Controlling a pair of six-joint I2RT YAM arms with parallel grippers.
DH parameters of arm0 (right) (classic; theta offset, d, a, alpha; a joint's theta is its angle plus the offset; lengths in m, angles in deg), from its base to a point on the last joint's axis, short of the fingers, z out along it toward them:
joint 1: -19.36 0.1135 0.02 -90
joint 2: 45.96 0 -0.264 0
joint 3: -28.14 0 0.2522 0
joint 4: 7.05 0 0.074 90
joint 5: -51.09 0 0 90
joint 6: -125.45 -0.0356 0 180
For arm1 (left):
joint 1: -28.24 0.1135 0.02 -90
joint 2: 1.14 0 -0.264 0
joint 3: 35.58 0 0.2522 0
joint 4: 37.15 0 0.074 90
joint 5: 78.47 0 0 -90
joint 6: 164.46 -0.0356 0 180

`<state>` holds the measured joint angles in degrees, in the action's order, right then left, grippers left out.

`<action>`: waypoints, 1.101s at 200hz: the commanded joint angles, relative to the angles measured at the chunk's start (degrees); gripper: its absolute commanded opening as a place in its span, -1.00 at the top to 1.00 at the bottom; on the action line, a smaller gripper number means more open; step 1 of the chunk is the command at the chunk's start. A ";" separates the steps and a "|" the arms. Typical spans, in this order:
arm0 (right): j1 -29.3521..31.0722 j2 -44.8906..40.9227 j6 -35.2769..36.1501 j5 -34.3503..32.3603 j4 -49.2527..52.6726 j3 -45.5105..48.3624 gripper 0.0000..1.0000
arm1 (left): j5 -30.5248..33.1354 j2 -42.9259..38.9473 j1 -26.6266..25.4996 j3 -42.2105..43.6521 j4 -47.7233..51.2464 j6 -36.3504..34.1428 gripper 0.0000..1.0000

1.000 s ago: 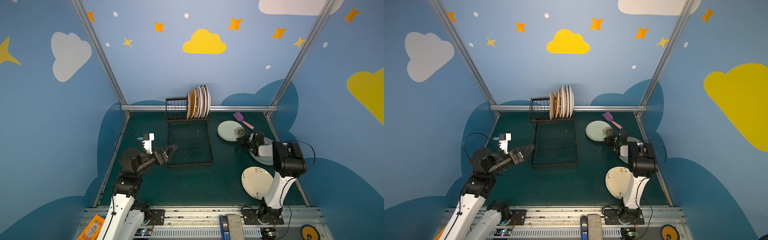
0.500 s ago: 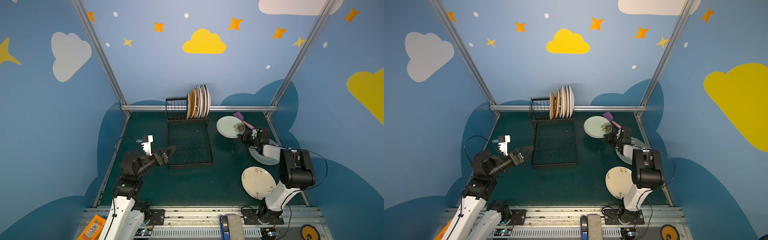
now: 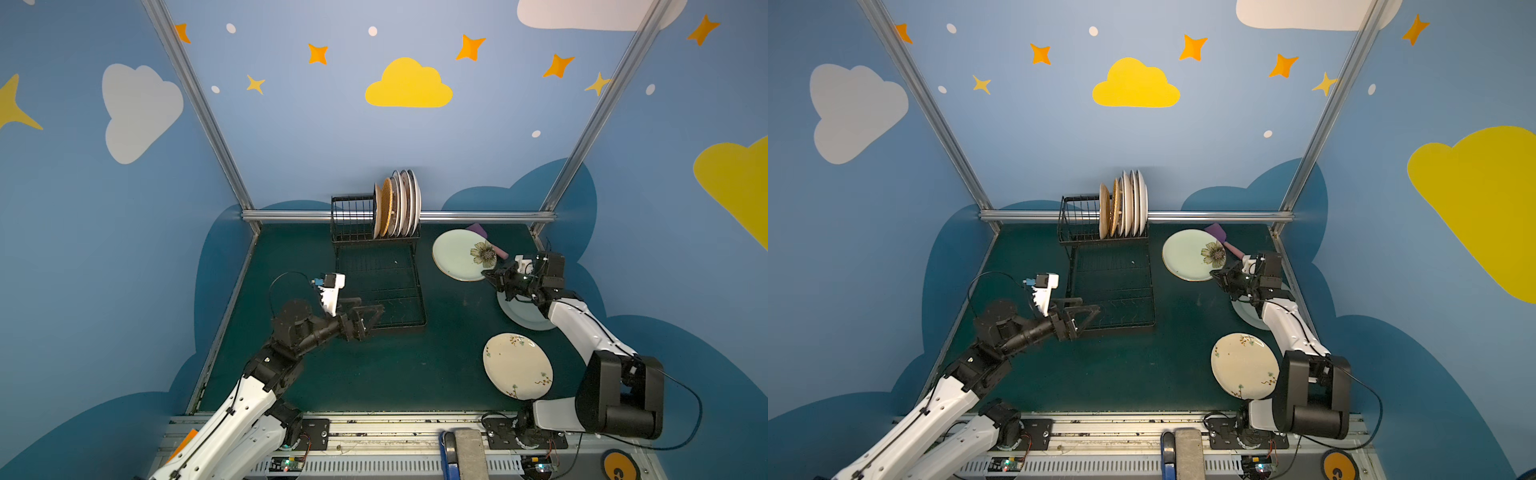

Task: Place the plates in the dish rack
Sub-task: 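Reach the left gripper toward the tilted sunflower plate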

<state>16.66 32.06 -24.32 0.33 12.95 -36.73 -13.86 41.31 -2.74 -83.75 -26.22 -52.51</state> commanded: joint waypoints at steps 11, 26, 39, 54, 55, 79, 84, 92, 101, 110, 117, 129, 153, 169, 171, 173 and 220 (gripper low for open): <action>-0.24 -5.55 5.24 7.32 7.43 -2.22 1.00 | 12.76 5.28 -9.89 -4.52 0.27 -18.43 -1.00; -0.20 -7.18 7.20 8.29 11.30 -2.63 1.00 | 19.71 8.17 -14.86 -5.95 0.19 -25.95 -1.00; 0.05 -8.38 8.35 9.13 14.23 -3.14 1.00 | 24.16 11.10 -18.81 -7.52 0.06 -32.80 -1.00; 0.89 -9.42 9.36 9.88 16.75 -3.70 1.00 | 28.32 14.81 -22.51 -9.77 -0.31 -40.25 -1.00; 0.96 -9.53 9.43 9.89 16.90 -3.72 1.00 | 28.48 15.05 -22.70 -9.96 -0.45 -40.68 -1.00; 3.17 -10.99 10.29 10.06 18.28 -3.98 1.00 | 31.73 20.96 -26.49 -12.73 -2.72 -51.40 -1.00; 3.66 -11.26 10.47 10.08 18.28 -3.91 1.00 | 32.35 22.11 -27.15 -13.25 -3.25 -53.49 -1.00; 4.33 -11.62 10.72 10.00 18.27 -3.91 1.00 | 33.73 23.99 -28.06 -13.95 -4.54 -56.53 -1.00; 5.00 -11.92 10.90 9.97 18.49 -3.84 1.00 | 34.77 25.78 -28.87 -14.80 -5.50 -60.01 -1.00; 5.54 -12.18 10.95 9.99 18.61 -3.90 1.00 | 35.84 27.54 -29.72 -15.44 -6.48 -63.50 -1.00; 5.95 -12.28 11.05 10.14 18.59 -3.91 1.00 | 36.34 28.76 -30.28 -15.98 -6.94 -66.12 -0.99; 6.45 -12.45 10.99 10.24 19.09 -4.22 1.00 | 36.96 30.80 -30.95 -16.94 -7.23 -70.14 -0.98; 7.12 -12.72 10.60 10.40 19.59 -4.77 1.00 | 38.26 34.36 -31.42 -18.65 -7.04 -75.68 -0.86; 7.61 -12.98 10.64 10.25 19.93 -5.12 1.00 | 38.63 36.35 -31.37 -20.02 -5.50 -77.14 -0.74; 7.69 -13.02 10.64 10.24 19.94 -5.13 1.00 | 38.67 36.55 -31.41 -20.24 -5.27 -77.32 -0.72; 7.77 -13.06 10.64 10.24 19.95 -5.14 1.00 | 38.73 36.80 -31.42 -20.38 -4.93 -77.39 -0.71; 8.57 -13.59 10.29 10.31 20.33 -5.66 1.00 | 41.38 42.49 -31.68 -23.49 -4.83 -80.84 -0.42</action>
<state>24.77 21.04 -14.63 6.43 36.23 -38.85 25.09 81.68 -34.18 -105.30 -30.70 -129.69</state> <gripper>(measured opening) 0.058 0.736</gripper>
